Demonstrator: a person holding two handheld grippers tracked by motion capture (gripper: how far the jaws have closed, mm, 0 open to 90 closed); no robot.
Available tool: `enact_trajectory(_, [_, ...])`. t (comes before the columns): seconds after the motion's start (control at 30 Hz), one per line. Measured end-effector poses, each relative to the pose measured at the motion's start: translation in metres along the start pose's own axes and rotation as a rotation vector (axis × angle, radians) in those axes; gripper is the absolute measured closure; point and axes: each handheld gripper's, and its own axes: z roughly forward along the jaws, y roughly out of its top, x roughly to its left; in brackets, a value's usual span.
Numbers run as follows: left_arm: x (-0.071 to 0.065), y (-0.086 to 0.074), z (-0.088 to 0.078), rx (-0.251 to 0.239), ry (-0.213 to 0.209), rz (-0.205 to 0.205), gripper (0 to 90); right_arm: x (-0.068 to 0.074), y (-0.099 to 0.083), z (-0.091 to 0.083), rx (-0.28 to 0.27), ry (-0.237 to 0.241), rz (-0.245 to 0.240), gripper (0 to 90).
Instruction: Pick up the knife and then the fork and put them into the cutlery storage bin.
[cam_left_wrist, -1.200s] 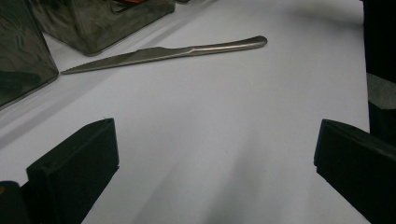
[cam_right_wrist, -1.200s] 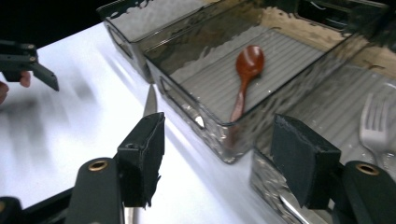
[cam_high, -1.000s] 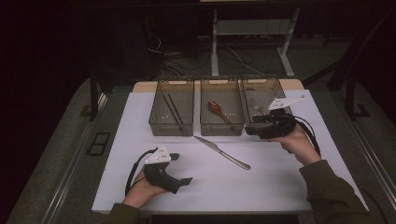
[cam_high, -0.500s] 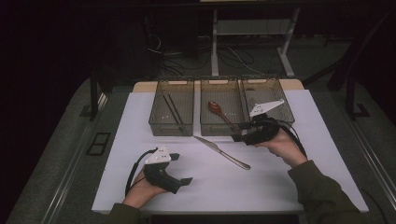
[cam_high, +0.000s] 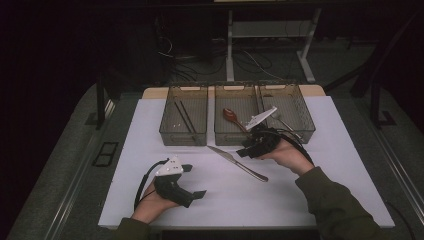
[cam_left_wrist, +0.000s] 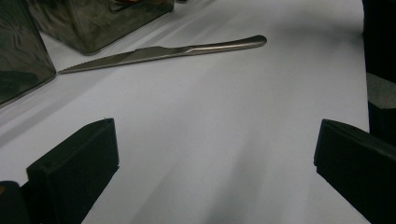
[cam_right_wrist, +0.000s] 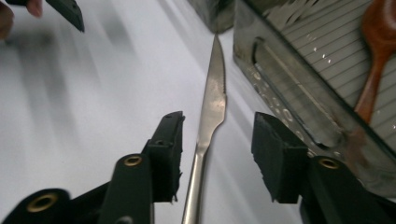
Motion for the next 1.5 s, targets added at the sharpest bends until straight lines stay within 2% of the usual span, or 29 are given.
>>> enact_trajectory(0.13, [0.000,0.000,0.000,-0.001,-0.002,0.000,0.0,0.003,0.008,0.013,0.079,-0.003,-0.040,59.4])
enact_trajectory(0.2, [0.000,0.000,0.000,-0.001,-0.002,0.001,0.0,0.004,0.012,0.021,0.122,0.001,-0.032,61.1])
enact_trajectory(0.3, [0.000,0.000,0.000,-0.002,-0.003,0.004,0.0,0.003,0.015,0.032,0.206,-0.014,-0.045,64.4])
enact_trajectory(0.63, [0.000,0.000,0.000,0.002,-0.002,0.006,0.0,0.008,0.013,0.049,0.359,-0.002,-0.043,70.3])
enact_trajectory(1.03, [0.000,0.000,0.001,0.003,-0.003,0.005,0.0,0.015,0.016,0.059,0.447,-0.060,-0.111,72.8])
enact_trajectory(1.27, [-0.001,0.001,0.001,0.004,-0.005,0.006,0.0,0.024,0.023,0.066,0.517,-0.114,-0.171,75.2])
enact_trajectory(1.5, [0.000,0.001,0.001,0.002,-0.004,0.007,0.0,0.029,0.026,0.069,0.551,-0.137,-0.203,79.2])
